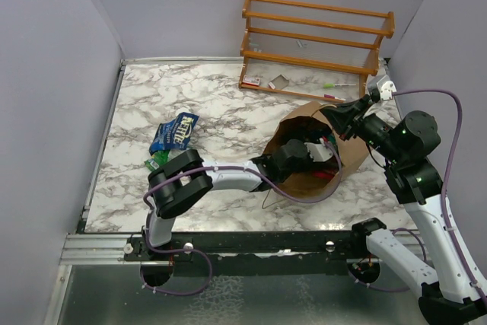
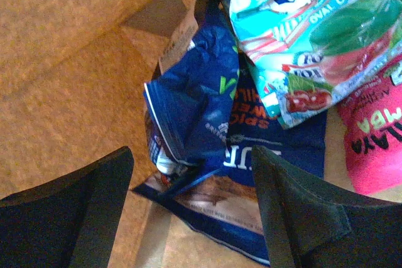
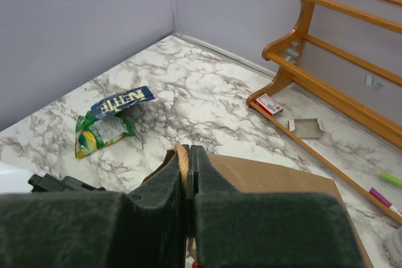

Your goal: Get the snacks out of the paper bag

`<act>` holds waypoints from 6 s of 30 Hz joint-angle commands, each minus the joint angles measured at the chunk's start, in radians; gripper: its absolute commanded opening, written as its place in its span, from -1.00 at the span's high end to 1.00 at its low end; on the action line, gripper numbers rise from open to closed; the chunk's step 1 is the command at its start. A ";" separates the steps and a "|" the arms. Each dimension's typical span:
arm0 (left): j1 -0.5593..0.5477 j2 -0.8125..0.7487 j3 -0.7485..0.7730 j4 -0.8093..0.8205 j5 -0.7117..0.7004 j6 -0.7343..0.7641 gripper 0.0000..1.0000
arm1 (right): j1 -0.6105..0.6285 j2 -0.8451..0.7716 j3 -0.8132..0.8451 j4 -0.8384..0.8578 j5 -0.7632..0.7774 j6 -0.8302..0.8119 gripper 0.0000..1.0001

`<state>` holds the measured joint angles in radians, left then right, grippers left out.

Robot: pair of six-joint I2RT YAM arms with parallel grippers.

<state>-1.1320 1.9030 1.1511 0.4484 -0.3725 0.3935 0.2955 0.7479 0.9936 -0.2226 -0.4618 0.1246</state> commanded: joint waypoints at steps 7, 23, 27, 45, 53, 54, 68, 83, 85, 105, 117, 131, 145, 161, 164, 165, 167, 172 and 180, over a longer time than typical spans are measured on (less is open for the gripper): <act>0.060 0.107 0.129 0.142 0.040 0.061 -0.54 | 0.002 0.000 0.019 0.045 -0.033 0.013 0.96; 0.104 0.101 0.144 0.101 0.280 -0.019 0.64 | 0.002 0.004 0.020 0.045 -0.030 0.011 0.96; 0.105 0.041 0.127 0.049 0.284 -0.061 1.00 | 0.002 0.004 0.018 0.043 -0.025 0.011 0.96; 0.100 -0.595 -0.218 -0.235 0.410 -0.373 1.00 | 0.002 -0.012 -0.008 0.055 0.013 -0.008 0.96; 0.101 -0.897 -0.236 -0.441 0.415 -0.425 1.00 | 0.002 -0.016 -0.007 0.057 0.016 -0.012 0.96; 0.102 -0.934 -0.230 -0.468 0.404 -0.428 1.00 | 0.002 -0.018 -0.008 0.057 0.016 -0.011 0.96; 0.101 -1.129 -0.175 -0.644 -0.591 -0.293 1.00 | 0.002 -0.019 -0.010 0.055 0.009 -0.011 0.96; 0.583 -0.869 -0.235 -0.374 -0.791 -0.035 1.00 | 0.002 -0.017 -0.011 0.051 0.009 -0.014 0.96; 0.672 -0.784 -0.237 -0.326 -0.829 0.022 1.00 | 0.002 -0.021 -0.017 0.052 0.007 -0.013 0.96; 0.801 -0.388 -0.135 -0.763 -0.240 -0.416 0.99 | 0.002 -0.041 -0.020 0.043 0.010 -0.016 0.96; 0.803 -0.548 -0.115 -0.784 -0.013 -0.487 -0.46 | 0.002 -0.036 -0.016 0.049 0.002 -0.011 0.96; 0.783 -0.995 -0.359 -0.369 0.723 -0.883 -0.69 | 0.002 -0.011 -0.021 0.060 -0.010 -0.001 0.96; 0.022 -0.879 -0.490 -0.150 0.019 -1.012 -0.37 | 0.002 0.010 -0.018 0.070 -0.031 0.030 0.96; -0.220 -0.371 0.010 -0.700 -0.340 -1.586 0.07 | 0.002 0.002 -0.021 0.068 -0.041 0.035 0.96; -0.226 -0.301 0.072 -0.757 -0.333 -1.628 0.05 | 0.002 0.005 -0.021 0.068 -0.043 0.035 0.96; -0.226 -0.281 0.089 -0.777 -0.333 -1.644 0.04 | 0.002 0.005 -0.021 0.068 -0.045 0.034 0.96; -0.225 -0.238 0.125 -0.813 -0.330 -1.678 0.02 | 0.002 0.005 -0.020 0.068 -0.048 0.034 0.96; -0.211 -0.099 0.253 -0.924 -0.330 -1.721 -0.03 | 0.002 0.001 -0.021 0.069 -0.052 0.039 0.96; -0.188 0.027 0.305 -0.929 -0.341 -1.734 -0.17 | 0.002 -0.004 -0.015 0.066 -0.058 0.044 0.96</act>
<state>-1.3277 1.8973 1.4216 -0.4423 -0.6956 -1.3197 0.2955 0.7563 0.9730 -0.1860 -0.4919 0.1535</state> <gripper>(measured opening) 0.559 0.020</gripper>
